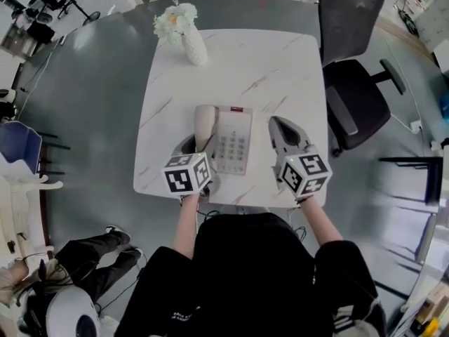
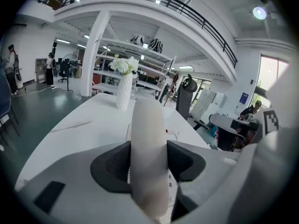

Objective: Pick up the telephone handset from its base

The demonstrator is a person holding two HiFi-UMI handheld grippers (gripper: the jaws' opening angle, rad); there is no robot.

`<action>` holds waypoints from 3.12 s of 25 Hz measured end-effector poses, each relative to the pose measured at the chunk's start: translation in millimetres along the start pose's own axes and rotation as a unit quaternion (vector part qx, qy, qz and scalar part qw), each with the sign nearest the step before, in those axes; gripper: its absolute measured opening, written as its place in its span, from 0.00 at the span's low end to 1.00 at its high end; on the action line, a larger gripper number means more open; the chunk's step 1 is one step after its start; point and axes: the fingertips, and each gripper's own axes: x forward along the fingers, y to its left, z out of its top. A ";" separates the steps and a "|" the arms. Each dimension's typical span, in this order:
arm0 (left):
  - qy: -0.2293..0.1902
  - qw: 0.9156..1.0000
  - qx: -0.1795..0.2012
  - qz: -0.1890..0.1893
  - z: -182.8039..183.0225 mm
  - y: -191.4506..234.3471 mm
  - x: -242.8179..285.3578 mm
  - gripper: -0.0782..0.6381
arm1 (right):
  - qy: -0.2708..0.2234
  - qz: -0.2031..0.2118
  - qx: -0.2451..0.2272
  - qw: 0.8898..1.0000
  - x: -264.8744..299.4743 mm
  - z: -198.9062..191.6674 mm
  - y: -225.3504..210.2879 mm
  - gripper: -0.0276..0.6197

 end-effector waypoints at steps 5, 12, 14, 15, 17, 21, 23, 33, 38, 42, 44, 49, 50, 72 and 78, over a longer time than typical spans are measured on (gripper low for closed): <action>-0.037 0.999 0.004 -0.017 12.5 -7.2 -21.0 0.40 | -0.010 0.005 -0.001 1.000 -6.6 7.5 3.1 0.03; -0.081 0.996 0.007 -0.036 30.0 -18.3 -46.4 0.40 | -0.033 0.018 -0.004 0.999 -15.5 26.1 13.7 0.03; -0.094 0.995 0.006 -0.038 34.4 -18.1 -52.1 0.40 | -0.044 0.021 -0.004 0.999 -17.7 32.1 16.6 0.03; -0.100 0.994 0.004 -0.039 35.8 -17.5 -54.8 0.40 | -0.049 0.021 -0.004 0.999 -18.7 34.4 17.8 0.03; -0.112 0.993 0.000 -0.039 38.8 -16.4 -61.0 0.40 | -0.058 0.023 -0.003 0.998 -20.7 38.5 19.8 0.03; -0.140 0.989 -0.002 -0.042 45.7 -16.3 -76.6 0.40 | -0.073 0.028 -0.004 0.997 -25.3 47.2 24.6 0.03; -0.153 0.987 -0.002 -0.044 49.8 -14.8 -83.8 0.40 | -0.080 0.030 -0.006 0.996 -27.2 51.0 26.5 0.03; -0.203 0.978 -0.001 -0.043 75.0 -12.0 -110.6 0.40 | -0.107 0.026 -0.009 0.994 -37.4 70.7 20.7 0.03; -0.222 0.974 -0.005 -0.047 88.2 -14.2 -123.5 0.40 | -0.122 0.018 -0.008 0.992 -43.3 83.9 14.8 0.03; -0.235 0.971 -0.004 -0.042 93.8 -12.8 -132.6 0.40 | -0.130 0.016 -0.006 0.991 -46.7 89.2 11.9 0.03; -0.242 0.969 -0.007 -0.040 95.0 -11.1 -136.3 0.40 | -0.132 0.016 -0.007 0.991 -47.8 89.2 10.5 0.03; -0.255 0.966 -0.013 -0.031 97.2 -8.2 -145.6 0.40 | -0.135 0.014 -0.011 0.991 -51.9 95.1 7.3 0.03; -0.257 0.966 -0.014 -0.030 97.3 -7.5 -147.2 0.40 | -0.134 0.015 -0.012 0.991 -52.6 95.8 7.1 0.03; -0.258 0.966 -0.010 -0.007 98.2 0.3 -151.9 0.40 | -0.136 0.000 -0.024 0.990 -58.7 99.0 -0.8 0.03; -0.255 0.967 -0.012 -0.003 94.7 2.0 -152.8 0.40 | -0.135 0.003 -0.022 0.991 -59.6 96.6 -0.7 0.03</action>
